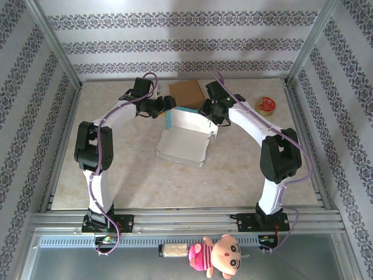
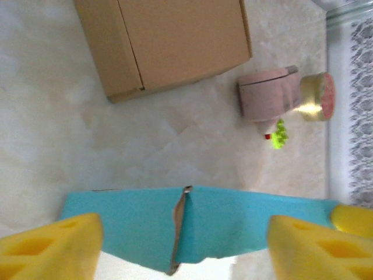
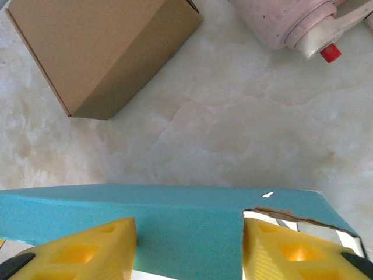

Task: Fold the paper box

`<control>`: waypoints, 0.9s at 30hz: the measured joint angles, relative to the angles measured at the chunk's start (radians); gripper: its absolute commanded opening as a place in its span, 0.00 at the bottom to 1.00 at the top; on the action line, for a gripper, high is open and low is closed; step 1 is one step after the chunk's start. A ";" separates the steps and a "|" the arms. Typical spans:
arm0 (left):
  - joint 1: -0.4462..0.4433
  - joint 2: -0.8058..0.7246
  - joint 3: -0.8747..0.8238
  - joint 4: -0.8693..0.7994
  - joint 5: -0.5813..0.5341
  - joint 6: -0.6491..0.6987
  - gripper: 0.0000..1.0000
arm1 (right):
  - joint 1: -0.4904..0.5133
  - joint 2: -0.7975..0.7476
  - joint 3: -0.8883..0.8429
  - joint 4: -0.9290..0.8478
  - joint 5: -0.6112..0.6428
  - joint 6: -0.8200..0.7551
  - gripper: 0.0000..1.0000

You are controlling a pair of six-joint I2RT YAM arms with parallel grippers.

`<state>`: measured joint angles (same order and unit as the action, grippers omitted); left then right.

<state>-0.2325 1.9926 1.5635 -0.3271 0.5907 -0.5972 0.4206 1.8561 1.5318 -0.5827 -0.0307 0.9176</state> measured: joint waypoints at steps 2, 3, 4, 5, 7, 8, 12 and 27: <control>0.000 -0.002 0.000 0.001 -0.030 0.016 0.81 | 0.000 0.000 -0.007 0.006 0.001 0.000 0.51; 0.000 -0.002 0.000 0.000 -0.040 0.021 0.79 | 0.000 0.000 -0.009 0.010 0.001 0.000 0.51; 0.000 -0.002 0.002 0.000 -0.045 0.025 0.76 | 0.000 -0.001 -0.011 0.012 0.001 -0.001 0.52; 0.000 -0.002 0.005 -0.004 -0.045 0.029 0.74 | 0.000 -0.002 -0.013 0.014 0.001 -0.003 0.51; 0.000 0.003 0.021 -0.010 -0.043 0.034 0.67 | 0.000 -0.004 -0.018 0.018 0.001 -0.005 0.52; 0.000 0.005 0.027 -0.010 -0.039 0.035 0.64 | 0.000 -0.004 -0.018 0.019 0.001 -0.005 0.53; 0.000 0.007 0.031 -0.007 -0.016 0.034 0.51 | 0.001 -0.004 -0.018 0.019 0.001 -0.010 0.56; 0.000 0.011 0.026 -0.006 0.009 0.021 0.29 | 0.007 -0.142 -0.085 -0.004 -0.002 -0.072 0.68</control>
<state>-0.2325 2.0033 1.5894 -0.3336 0.5999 -0.5766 0.4278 1.7142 1.4467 -0.5865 -0.0322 0.8452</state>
